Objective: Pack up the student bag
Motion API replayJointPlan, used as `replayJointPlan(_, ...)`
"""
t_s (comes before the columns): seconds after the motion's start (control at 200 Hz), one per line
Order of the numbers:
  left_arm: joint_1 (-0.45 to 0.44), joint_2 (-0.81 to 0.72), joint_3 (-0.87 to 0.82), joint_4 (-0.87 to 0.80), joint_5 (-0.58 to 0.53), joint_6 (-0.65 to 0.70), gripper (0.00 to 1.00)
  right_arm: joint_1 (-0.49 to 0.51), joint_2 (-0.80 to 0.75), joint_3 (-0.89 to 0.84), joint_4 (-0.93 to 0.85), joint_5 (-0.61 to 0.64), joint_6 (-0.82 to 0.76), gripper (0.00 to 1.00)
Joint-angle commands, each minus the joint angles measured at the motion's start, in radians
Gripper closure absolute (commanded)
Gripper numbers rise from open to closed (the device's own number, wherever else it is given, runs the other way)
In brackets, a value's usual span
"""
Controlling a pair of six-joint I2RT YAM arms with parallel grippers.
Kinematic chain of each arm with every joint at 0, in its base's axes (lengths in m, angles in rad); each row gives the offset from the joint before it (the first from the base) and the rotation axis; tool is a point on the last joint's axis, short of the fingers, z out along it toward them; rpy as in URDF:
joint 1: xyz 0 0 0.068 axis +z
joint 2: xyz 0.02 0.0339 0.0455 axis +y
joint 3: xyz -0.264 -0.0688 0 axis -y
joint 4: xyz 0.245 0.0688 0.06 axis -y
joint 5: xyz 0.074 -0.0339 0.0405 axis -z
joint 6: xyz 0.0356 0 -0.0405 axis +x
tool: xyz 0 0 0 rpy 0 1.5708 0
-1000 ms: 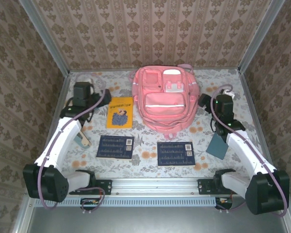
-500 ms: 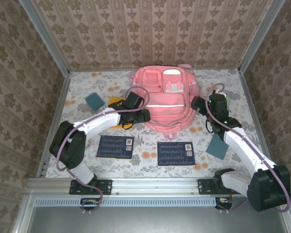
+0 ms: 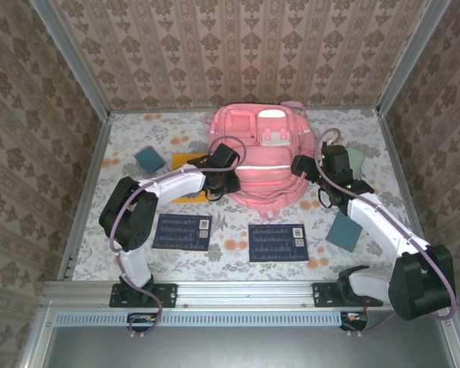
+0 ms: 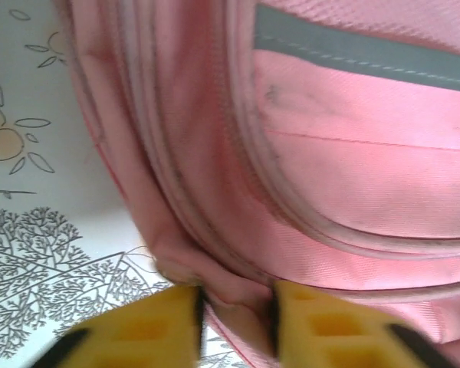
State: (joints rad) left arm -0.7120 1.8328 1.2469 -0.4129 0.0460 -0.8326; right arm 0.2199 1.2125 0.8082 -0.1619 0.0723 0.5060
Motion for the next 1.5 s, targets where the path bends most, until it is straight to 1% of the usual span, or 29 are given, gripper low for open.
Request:
replayJointPlan(0.0, 0.043, -0.014, 0.022, -0.061, -0.047, 0.011, 0.91, 0.011, 0.017, 0.05, -0.023, -0.066, -0.042, 0.0)
replayJointPlan(0.04, 0.064, -0.026, 0.017, -0.076, -0.063, 0.029, 1.0, 0.015, 0.021, 0.053, -0.022, -0.082, -0.049, 0.0)
replayJointPlan(0.195, 0.175, -0.073, 0.02, -0.133, -0.11, 0.129, 1.0, 0.047, 0.04, 0.069, -0.027, -0.112, -0.074, 0.0)
replayJointPlan(0.28, 0.248, -0.072, 0.04, -0.152, -0.108, 0.204, 1.0, 0.071, 0.052, 0.08, -0.027, -0.121, -0.083, 0.0)
replayJointPlan(0.31, 0.295, -0.066, 0.05, -0.158, -0.099, 0.227, 1.0, 0.08, 0.056, 0.085, -0.029, -0.12, -0.087, 0.0)
replayJointPlan(0.34, 0.32, -0.063, 0.061, -0.162, -0.08, 0.249, 0.94, 0.089, 0.059, 0.091, -0.031, -0.118, -0.091, 0.0)
replayJointPlan(0.39, 0.349, -0.065, 0.082, -0.177, -0.056, 0.266, 0.79, 0.102, 0.066, 0.096, -0.034, -0.11, -0.095, 0.0)
replayJointPlan(0.425, 0.356, -0.074, 0.089, -0.187, -0.045, 0.27, 0.65, 0.107, 0.071, 0.099, -0.034, -0.105, -0.096, 0.0)
replayJointPlan(0.44, 0.356, -0.081, 0.093, -0.19, -0.041, 0.272, 0.62, 0.11, 0.072, 0.1, -0.033, -0.105, -0.096, 0.0)
replayJointPlan(0.54, 0.329, -0.137, 0.078, -0.196, -0.009, 0.238, 0.46, 0.119, 0.081, 0.101, -0.024, -0.105, -0.093, 0.0)
replayJointPlan(0.575, 0.311, -0.158, 0.07, -0.208, -0.011, 0.211, 0.43, 0.121, 0.086, 0.099, -0.02, -0.101, -0.095, 0.0)
replayJointPlan(0.635, 0.276, -0.195, 0.047, -0.228, -0.025, 0.157, 0.42, 0.13, 0.091, 0.099, -0.012, -0.076, -0.1, 0.0)
replayJointPlan(0.66, 0.263, -0.213, 0.027, -0.229, -0.026, 0.125, 0.39, 0.134, 0.093, 0.1, -0.011, -0.067, -0.106, 0.0)
replayJointPlan(0.675, 0.262, -0.222, 0.014, -0.224, -0.022, 0.103, 0.39, 0.135, 0.095, 0.101, -0.011, -0.063, -0.11, 0.0)
replayJointPlan(0.69, 0.233, -0.232, 0.0, -0.214, -0.016, 0.088, 0.39, 0.138, 0.097, 0.102, -0.011, -0.059, -0.113, 0.0)
replayJointPlan(0.765, 0.182, -0.264, -0.073, -0.165, 0.014, -0.01, 0.38, 0.141, 0.103, 0.106, -0.011, -0.044, -0.13, 0.0)
replayJointPlan(0.825, 0.146, -0.274, -0.111, -0.134, 0.032, -0.087, 0.38, 0.141, 0.112, 0.112, -0.012, -0.054, -0.15, 0.0)
replayJointPlan(0.95, 0.086, -0.252, -0.12, -0.128, -0.001, -0.203, 0.38, 0.143, 0.117, 0.109, 0.009, -0.084, -0.176, 0.0)
replayJointPlan(1.055, 0.061, -0.219, -0.12, -0.114, -0.014, -0.256, 0.38, 0.148, 0.12, 0.105, 0.021, -0.087, -0.188, 0.01)
replayJointPlan(1.145, 0.057, -0.181, -0.109, -0.106, -0.014, -0.284, 0.38, 0.155, 0.126, 0.106, 0.016, -0.084, -0.205, 0.02)
replayJointPlan(1.22, 0.052, -0.142, -0.089, -0.099, -0.033, -0.284, 0.38, 0.156, 0.136, 0.107, 0.014, -0.082, -0.224, 0.06)
replayJointPlan(1.335, 0.051, -0.083, -0.05, -0.122, -0.082, -0.262, 0.42, 0.156, 0.154, 0.109, 0.008, -0.075, -0.245, 0.12)
replayJointPlan(1.36, 0.052, -0.073, -0.044, -0.13, -0.099, -0.254, 0.46, 0.156, 0.157, 0.109, 0.01, -0.077, -0.248, 0.14)
replayJointPlan(1.42, 0.053, -0.056, -0.036, -0.145, -0.132, -0.241, 0.6, 0.158, 0.162, 0.108, 0.015, -0.08, -0.252, 0.16)
replayJointPlan(1.45, 0.054, -0.051, -0.037, -0.145, -0.144, -0.232, 0.69, 0.16, 0.165, 0.106, 0.019, -0.08, -0.251, 0.16)
replayJointPlan(1.47, 0.057, -0.048, -0.035, -0.146, -0.152, -0.229, 0.79, 0.16, 0.166, 0.106, 0.022, -0.08, -0.253, 0.16)
replayJointPlan(1.495, 0.06, -0.046, -0.034, -0.154, -0.157, -0.223, 0.95, 0.159, 0.167, 0.106, 0.025, -0.081, -0.254, 0.17)
